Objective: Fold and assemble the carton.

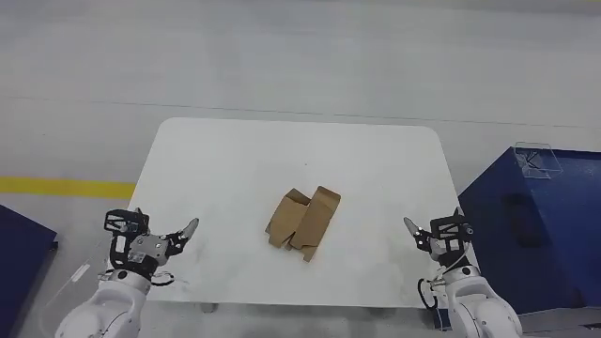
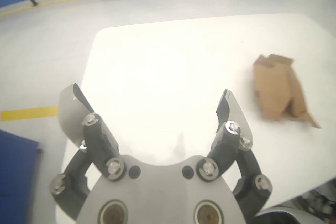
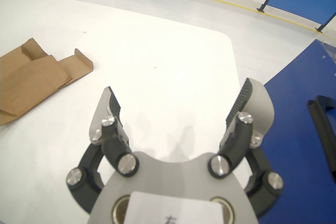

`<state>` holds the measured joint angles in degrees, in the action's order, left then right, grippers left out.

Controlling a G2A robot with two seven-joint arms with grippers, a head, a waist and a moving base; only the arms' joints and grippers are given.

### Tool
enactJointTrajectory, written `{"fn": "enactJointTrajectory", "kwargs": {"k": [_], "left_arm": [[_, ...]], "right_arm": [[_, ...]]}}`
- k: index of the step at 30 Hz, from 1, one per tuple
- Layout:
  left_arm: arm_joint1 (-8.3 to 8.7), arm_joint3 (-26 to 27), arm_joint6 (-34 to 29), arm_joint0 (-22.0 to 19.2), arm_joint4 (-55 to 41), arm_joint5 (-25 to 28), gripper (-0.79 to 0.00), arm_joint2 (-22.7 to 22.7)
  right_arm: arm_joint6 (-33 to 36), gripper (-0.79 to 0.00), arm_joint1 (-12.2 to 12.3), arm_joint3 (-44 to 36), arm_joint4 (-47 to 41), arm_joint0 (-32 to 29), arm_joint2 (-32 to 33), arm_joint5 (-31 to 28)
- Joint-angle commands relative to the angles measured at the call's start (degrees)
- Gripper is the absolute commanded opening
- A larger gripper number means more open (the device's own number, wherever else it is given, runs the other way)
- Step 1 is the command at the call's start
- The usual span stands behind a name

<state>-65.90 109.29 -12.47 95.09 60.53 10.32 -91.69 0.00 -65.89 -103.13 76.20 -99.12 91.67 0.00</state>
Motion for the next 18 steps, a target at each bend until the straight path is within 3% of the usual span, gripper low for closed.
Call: {"fn": "enactJointTrajectory", "kwargs": {"k": [1, 4, 11, 15, 18], "left_arm": [[0.0, 0.94, -8.2, -2.56, -11.42, 3.24, 0.0, 0.24], [0.15, 0.4, -21.06, -8.28, -23.2, 5.71, 0.0, 2.37], [-0.84, -7.74, -32.48, -24.45, -28.0, 6.74, 0.0, 15.67], [-1.46, -11.86, -36.14, -29.23, -31.27, 5.2, 0.0, 20.21], [-1.58, -13.6, -38.8, -30.66, -32.97, 3.6, 0.0, 21.25]], "right_arm": [[0.0, 0.0, 0.0, 0.0, 0.0, 0.0, 0.0, 0.0], [0.0, 0.0, 0.0, 0.0, 0.0, 0.0, 0.0, 0.0], [0.0, 0.0, 0.0, 0.0, 0.0, 0.0, 0.0, 0.0], [0.0, 0.0, 0.0, 0.0, 0.0, 0.0, 0.0, 0.0], [0.0, 0.0, 0.0, 0.0, 0.0, 0.0, 0.0, 0.0]]}}
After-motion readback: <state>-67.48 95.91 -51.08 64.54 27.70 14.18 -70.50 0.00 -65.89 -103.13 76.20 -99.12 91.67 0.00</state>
